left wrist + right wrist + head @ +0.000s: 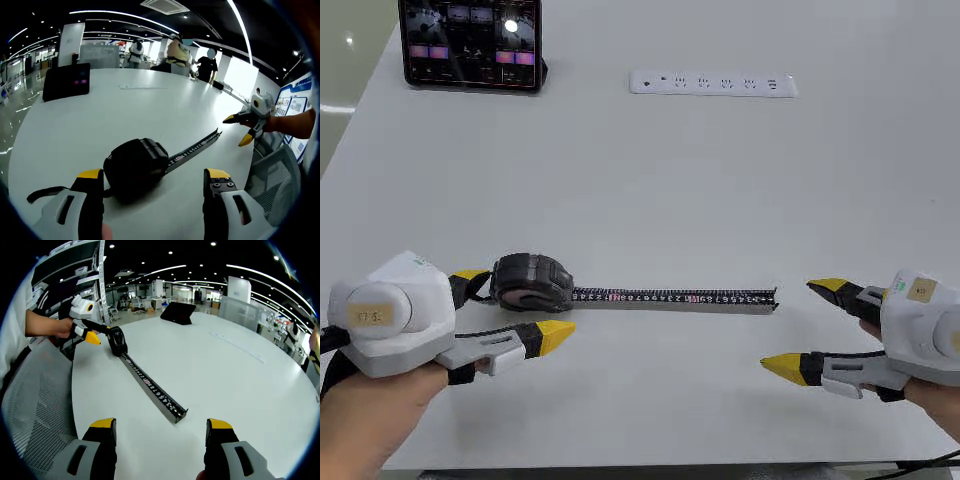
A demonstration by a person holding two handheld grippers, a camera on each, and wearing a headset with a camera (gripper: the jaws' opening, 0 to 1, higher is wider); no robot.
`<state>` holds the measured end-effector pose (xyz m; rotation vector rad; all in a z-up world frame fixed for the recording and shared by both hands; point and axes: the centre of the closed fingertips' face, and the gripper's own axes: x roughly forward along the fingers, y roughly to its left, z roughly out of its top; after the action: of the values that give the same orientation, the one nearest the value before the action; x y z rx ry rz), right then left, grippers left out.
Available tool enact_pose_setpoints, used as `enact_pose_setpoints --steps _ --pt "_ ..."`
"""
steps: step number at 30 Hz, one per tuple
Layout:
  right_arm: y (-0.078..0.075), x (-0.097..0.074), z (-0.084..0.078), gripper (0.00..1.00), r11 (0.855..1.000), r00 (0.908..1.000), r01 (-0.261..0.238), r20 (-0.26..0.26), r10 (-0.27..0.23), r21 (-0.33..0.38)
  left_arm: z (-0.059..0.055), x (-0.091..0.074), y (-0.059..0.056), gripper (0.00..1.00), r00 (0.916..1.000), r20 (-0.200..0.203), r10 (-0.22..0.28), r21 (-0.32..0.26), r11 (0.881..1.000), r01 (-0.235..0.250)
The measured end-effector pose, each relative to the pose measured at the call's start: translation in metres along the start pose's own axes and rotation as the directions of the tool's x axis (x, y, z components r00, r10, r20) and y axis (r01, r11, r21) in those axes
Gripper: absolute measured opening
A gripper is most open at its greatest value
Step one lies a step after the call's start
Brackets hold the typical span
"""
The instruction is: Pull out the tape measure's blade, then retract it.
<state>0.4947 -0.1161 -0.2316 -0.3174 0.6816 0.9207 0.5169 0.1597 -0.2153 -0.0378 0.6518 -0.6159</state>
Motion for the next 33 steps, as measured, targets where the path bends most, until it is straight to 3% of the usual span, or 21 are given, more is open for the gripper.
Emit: enact_pose_setpoints --steps 11,19,33 --pt "-0.005 0.002 -0.001 0.71 1.0 1.0 0.001 -0.004 -0.001 -0.001 0.001 0.004 0.002 0.8 0.9997 0.017 0.019 -0.054 0.998 -0.018" --pt "-0.005 0.003 0.001 0.7 1.0 0.9999 -0.01 -0.006 0.01 -0.008 0.001 0.007 0.002 0.79 0.9987 0.019 0.047 -0.048 0.998 -0.046" --pt "-0.015 0.011 0.0 0.67 0.991 0.9933 -0.082 -0.09 0.072 -0.106 0.0 0.016 0.005 0.79 0.9846 0.033 0.172 -0.039 0.985 -0.17"
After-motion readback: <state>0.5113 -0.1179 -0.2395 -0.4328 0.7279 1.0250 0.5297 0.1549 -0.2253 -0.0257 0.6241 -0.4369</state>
